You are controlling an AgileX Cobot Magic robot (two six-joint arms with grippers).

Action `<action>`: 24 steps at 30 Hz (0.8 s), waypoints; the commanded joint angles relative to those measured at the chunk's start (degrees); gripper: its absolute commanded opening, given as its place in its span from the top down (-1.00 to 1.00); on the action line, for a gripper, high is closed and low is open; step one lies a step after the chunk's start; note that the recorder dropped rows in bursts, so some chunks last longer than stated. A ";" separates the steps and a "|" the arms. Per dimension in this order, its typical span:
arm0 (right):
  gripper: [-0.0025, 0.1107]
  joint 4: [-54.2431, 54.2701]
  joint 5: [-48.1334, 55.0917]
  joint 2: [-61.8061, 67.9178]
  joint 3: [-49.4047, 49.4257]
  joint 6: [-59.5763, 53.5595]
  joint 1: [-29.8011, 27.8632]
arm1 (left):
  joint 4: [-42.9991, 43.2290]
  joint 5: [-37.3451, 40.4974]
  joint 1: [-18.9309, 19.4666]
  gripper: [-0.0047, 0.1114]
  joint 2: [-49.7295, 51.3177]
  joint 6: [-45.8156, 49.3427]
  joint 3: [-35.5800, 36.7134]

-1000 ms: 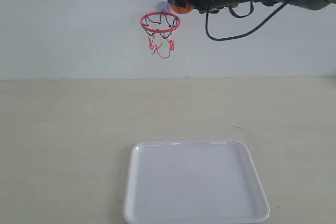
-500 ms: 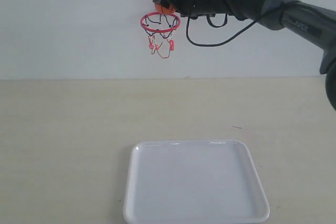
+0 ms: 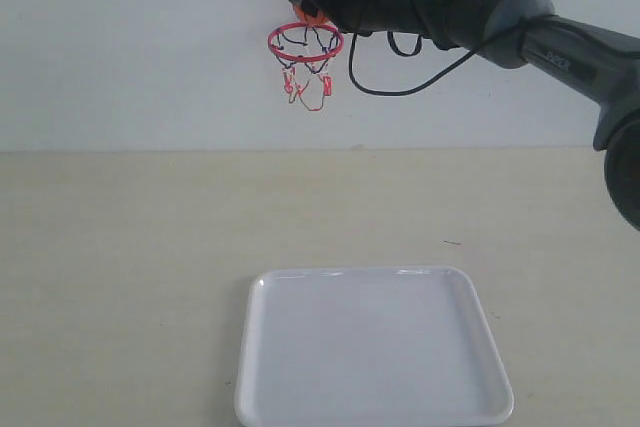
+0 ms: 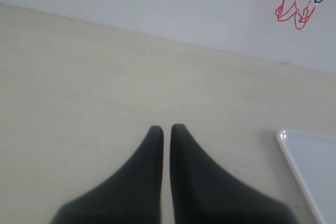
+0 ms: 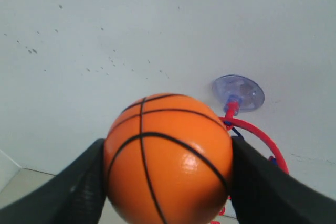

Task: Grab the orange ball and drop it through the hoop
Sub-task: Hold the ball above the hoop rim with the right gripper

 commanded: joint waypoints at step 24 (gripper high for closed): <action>-0.45 0.55 -1.12 -0.29 -0.40 -0.02 -0.02 | 0.08 -0.22 0.19 0.85 -0.18 -0.32 0.22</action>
